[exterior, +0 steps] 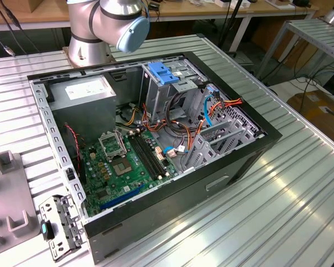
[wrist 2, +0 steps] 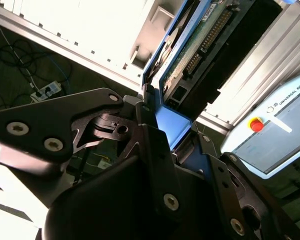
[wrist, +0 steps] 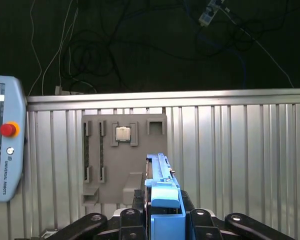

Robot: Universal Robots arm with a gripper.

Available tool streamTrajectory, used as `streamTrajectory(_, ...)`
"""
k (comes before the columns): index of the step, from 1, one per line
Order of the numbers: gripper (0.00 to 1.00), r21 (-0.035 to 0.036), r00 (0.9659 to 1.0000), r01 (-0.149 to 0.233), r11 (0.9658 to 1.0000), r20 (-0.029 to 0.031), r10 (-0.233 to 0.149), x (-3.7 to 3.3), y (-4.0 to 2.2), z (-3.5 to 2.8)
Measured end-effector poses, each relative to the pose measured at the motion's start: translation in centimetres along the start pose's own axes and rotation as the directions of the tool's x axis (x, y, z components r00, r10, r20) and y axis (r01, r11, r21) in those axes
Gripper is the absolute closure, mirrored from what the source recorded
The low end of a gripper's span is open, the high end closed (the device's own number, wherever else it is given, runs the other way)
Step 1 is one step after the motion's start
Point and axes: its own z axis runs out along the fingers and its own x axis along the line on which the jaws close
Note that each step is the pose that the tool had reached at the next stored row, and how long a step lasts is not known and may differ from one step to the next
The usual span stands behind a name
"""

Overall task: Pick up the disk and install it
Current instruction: 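Pick up the disk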

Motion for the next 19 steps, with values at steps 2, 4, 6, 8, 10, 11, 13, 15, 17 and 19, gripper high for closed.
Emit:
streamTrajectory(2,0.63,0.0001,1.0,0.0,1.0,0.0,0.0,0.0,-0.2,0.0)
streamTrajectory(4,0.63,0.0001,1.0,0.0,1.0,0.0,0.0,-0.01,-0.38,0.01)
streamTrajectory(6,0.63,0.0,1.0,0.0,1.0,0.0,0.0,0.02,-0.66,0.01)
streamTrajectory(8,0.63,0.0,1.0,0.0,1.0,0.0,0.0,0.04,-0.71,0.01)
streamTrajectory(10,0.63,0.0,1.0,0.0,1.0,0.0,0.0,0.04,-0.73,0.01)
streamTrajectory(11,0.63,0.0,1.0,0.0,1.0,0.0,0.0,0.04,-0.73,0.01)
streamTrajectory(13,0.63,0.0001,1.0,0.0,1.0,0.0,0.0,0.04,-0.73,0.01)
streamTrajectory(15,0.63,-0.0001,1.0,0.0,1.0,-0.0001,0.0,0.06,-0.75,0.01)
streamTrajectory(17,0.63,0.0,1.0,0.0,1.0,0.0,0.0,0.2,-0.74,0.01)
streamTrajectory(19,0.63,0.0,1.0,0.0,1.0,0.0,0.0,0.31,-0.75,0.02)
